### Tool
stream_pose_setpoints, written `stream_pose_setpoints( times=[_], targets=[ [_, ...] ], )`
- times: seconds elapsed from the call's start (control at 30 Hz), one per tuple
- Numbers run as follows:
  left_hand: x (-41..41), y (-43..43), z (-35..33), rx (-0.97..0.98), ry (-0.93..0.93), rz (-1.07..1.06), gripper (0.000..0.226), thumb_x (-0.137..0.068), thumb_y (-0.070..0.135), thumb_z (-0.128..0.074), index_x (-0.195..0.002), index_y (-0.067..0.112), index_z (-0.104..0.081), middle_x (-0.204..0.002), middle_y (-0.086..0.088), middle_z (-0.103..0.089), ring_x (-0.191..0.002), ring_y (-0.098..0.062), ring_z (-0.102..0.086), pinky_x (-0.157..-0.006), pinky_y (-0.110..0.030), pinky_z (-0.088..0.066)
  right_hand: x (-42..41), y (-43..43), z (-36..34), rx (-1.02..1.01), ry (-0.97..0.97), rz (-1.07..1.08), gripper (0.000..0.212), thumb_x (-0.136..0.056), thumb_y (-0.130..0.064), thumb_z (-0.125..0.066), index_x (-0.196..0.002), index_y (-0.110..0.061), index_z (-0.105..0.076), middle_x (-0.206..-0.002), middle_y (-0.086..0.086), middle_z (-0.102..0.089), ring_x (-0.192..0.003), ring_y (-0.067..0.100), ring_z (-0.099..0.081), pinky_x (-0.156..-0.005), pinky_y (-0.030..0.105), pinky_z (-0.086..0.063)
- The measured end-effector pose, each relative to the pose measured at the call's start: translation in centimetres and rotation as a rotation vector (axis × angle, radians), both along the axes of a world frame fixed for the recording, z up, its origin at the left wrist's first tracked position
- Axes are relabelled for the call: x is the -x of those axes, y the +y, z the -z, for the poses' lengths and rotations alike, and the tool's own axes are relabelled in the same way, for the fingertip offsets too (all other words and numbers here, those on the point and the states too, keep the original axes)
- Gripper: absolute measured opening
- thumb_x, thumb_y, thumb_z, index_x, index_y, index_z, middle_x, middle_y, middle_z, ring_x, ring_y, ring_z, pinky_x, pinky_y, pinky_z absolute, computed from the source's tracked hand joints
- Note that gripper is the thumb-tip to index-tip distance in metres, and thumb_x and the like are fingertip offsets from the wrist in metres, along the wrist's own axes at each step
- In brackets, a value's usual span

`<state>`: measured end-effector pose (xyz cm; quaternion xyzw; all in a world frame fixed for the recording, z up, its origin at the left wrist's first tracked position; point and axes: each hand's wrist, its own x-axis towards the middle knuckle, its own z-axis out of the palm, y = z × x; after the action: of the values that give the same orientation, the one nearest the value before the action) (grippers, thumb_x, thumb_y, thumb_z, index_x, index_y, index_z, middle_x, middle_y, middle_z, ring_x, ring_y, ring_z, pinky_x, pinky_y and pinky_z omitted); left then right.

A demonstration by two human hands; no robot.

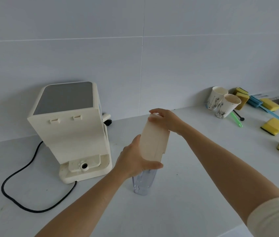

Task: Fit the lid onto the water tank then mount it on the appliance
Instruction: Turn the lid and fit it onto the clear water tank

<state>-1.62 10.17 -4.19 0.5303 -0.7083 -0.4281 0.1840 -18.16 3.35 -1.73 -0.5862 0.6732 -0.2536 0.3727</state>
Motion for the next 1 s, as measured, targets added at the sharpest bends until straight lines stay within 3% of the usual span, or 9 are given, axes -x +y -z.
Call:
stream_pose_setpoints(
  times=[0.13,0.27,0.37,0.47,0.6,0.67,0.8,0.9,1.0],
  targets=[
    [0.0,-0.2,0.0,0.035,-0.035,-0.002,0.088,-0.057,0.04,-0.081,-0.129,0.021,-0.035,-0.121,-0.003,-0.055,-0.108,-0.024,-0.052,-0.091,-0.044,-0.048,-0.1,0.0,0.0,0.02,0.078,-0.002,0.043,-0.081,-0.034,-0.057,-0.123,-0.027,-0.05,-0.131,0.008,-0.05,-0.108,0.024,-0.051,-0.082,0.029,-0.042],
    [-0.8,-0.8,-0.2,0.027,-0.019,0.036,0.088,-0.053,0.039,-0.083,-0.127,0.021,-0.039,-0.118,-0.003,-0.058,-0.106,-0.024,-0.054,-0.09,-0.044,-0.048,0.4,0.2,-0.1,0.01,0.155,-0.008,0.04,-0.081,-0.037,-0.056,-0.119,-0.027,-0.051,-0.11,0.006,-0.052,-0.09,0.021,-0.05,-0.062,0.025,-0.041],
    [-2.3,-1.7,-0.5,0.013,-0.005,0.063,0.086,-0.044,0.037,-0.081,-0.121,0.022,-0.047,-0.112,-0.002,-0.062,-0.102,-0.022,-0.056,-0.088,-0.04,-0.049,1.0,0.5,-0.1,0.001,0.204,0.003,0.042,-0.08,-0.041,-0.056,-0.118,-0.025,-0.049,-0.1,0.005,-0.049,-0.086,0.022,-0.049,-0.065,0.026,-0.039],
    [-4.3,-3.1,-0.6,-0.025,0.053,0.058,0.084,-0.03,0.042,-0.075,-0.11,0.026,-0.056,-0.102,-0.001,-0.066,-0.094,-0.019,-0.061,-0.082,-0.032,-0.049,1.5,1.1,0.4,-0.022,0.166,0.025,0.045,-0.08,-0.044,-0.056,-0.117,-0.022,-0.044,-0.105,0.009,-0.052,-0.086,0.025,-0.051,-0.069,0.029,-0.041],
    [-6.7,-4.9,-0.6,-0.078,0.155,0.095,0.062,-0.035,0.035,-0.08,-0.091,0.042,-0.056,-0.093,0.01,-0.063,-0.087,-0.003,-0.061,-0.076,-0.013,-0.049,1.3,2.1,1.2,0.01,0.117,0.1,0.048,-0.079,-0.045,-0.056,-0.111,-0.015,-0.038,-0.098,0.013,-0.054,-0.067,0.019,-0.05,-0.053,0.026,-0.04],
    [-7.7,-5.7,-0.4,-0.095,0.17,0.11,0.061,-0.034,0.037,-0.08,-0.091,0.042,-0.057,-0.094,0.011,-0.063,-0.089,-0.002,-0.061,-0.083,-0.018,-0.049,1.0,2.5,1.5,0.026,0.112,0.145,0.046,-0.078,-0.045,-0.057,-0.107,-0.014,-0.038,-0.092,0.01,-0.05,-0.062,0.014,-0.046,-0.05,0.025,-0.037],
    [-8.3,-6.6,0.0,-0.068,0.196,0.118,0.072,-0.027,0.044,-0.085,-0.094,0.038,-0.06,-0.1,0.006,-0.064,-0.102,-0.019,-0.061,-0.097,-0.035,-0.047,1.2,3.7,1.7,0.042,0.126,0.192,0.042,-0.078,-0.047,-0.057,-0.096,-0.015,-0.036,-0.077,0.002,-0.046,-0.06,0.015,-0.044,-0.048,0.026,-0.037],
    [-8.5,-6.9,0.5,-0.063,0.241,0.093,0.084,-0.02,0.062,-0.081,-0.097,0.04,-0.058,-0.103,0.008,-0.063,-0.103,-0.016,-0.059,-0.096,-0.033,-0.045,1.2,4.2,1.8,0.058,0.124,0.183,0.042,-0.081,-0.046,-0.053,-0.103,-0.014,-0.037,-0.088,0.01,-0.05,-0.063,0.019,-0.047,-0.053,0.029,-0.04],
    [-8.6,-6.8,1.4,-0.082,0.311,0.053,0.092,-0.019,0.065,-0.081,-0.103,0.04,-0.052,-0.108,0.009,-0.06,-0.105,-0.011,-0.057,-0.099,-0.034,-0.042,1.4,4.9,2.3,0.031,0.067,0.135,0.054,-0.08,-0.045,-0.054,-0.121,-0.017,-0.033,-0.107,0.011,-0.049,-0.083,0.026,-0.052,-0.065,0.03,-0.043]
  ],
)
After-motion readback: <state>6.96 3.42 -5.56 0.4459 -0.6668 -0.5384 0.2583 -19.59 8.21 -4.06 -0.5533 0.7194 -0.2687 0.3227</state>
